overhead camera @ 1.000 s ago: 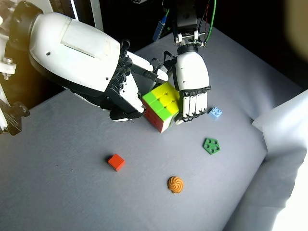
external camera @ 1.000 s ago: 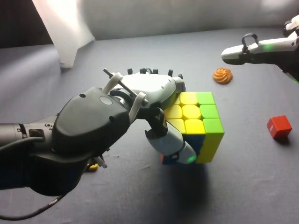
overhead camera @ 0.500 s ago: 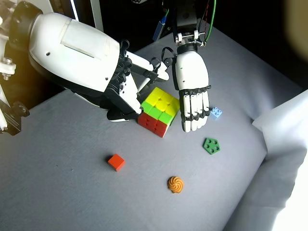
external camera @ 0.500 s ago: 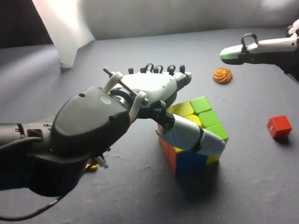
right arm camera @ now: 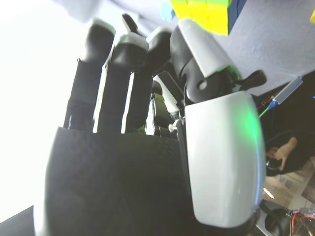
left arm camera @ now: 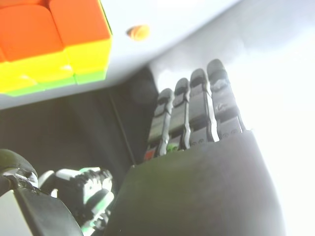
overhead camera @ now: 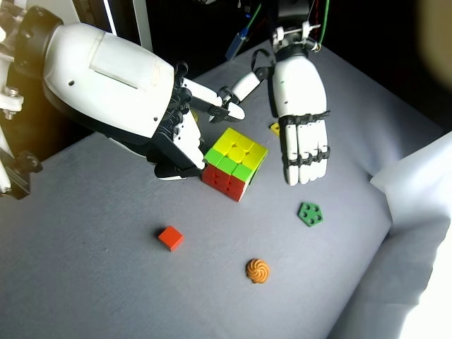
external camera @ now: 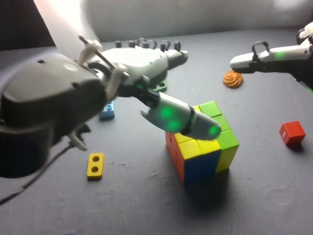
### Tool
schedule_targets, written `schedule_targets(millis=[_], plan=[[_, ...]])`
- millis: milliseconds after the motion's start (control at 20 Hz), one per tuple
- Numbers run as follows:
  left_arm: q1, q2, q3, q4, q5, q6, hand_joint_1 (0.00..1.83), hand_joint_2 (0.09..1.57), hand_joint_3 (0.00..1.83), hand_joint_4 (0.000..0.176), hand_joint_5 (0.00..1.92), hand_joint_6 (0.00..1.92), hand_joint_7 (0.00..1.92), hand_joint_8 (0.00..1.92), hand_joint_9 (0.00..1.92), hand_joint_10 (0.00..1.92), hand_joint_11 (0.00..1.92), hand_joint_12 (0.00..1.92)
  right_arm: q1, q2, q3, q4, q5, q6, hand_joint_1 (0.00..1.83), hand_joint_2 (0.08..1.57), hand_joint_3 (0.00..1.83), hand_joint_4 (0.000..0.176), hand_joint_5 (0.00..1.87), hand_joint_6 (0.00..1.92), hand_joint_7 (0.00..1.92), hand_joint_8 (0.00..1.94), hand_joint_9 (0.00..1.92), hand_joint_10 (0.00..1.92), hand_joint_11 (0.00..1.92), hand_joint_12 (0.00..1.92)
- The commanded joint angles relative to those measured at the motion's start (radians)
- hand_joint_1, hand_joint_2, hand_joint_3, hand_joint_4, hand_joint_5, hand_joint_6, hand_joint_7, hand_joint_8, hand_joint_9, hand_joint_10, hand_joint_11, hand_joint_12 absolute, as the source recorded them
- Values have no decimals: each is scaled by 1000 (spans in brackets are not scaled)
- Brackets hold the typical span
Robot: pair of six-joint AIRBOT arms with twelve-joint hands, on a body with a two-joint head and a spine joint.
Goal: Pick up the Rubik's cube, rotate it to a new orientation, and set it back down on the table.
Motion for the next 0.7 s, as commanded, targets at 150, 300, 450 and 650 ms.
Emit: schedule_targets(millis=[150,300,450,650], plan=[[-43,49,-12,18,10,36,244,655,0,0,86,0,92,0,72,1,0,201,12,0,-6,18,-53,-2,1334,1038,338,144,28,7,801,1412,806,1886,525,1921],[-62,63,-27,-28,11,81,89,1022,20,0,251,14,280,13,239,34,0,559,14,1,-12,18,-49,-2,1103,1141,131,42,439,47,797,1713,804,1920,616,1921],[-79,65,-34,-49,34,111,181,1362,10,0,337,1316,266,1523,216,1542,65,1627,16,1,-16,18,-44,-2,913,1299,15,13,651,1452,778,1759,747,1921,650,1921],[-98,65,-50,-70,32,119,606,1554,12,0,489,1918,549,1919,559,1920,566,1920,17,1,-20,18,-44,-2,414,1434,9,0,813,1906,796,1923,751,1921,691,1921]])
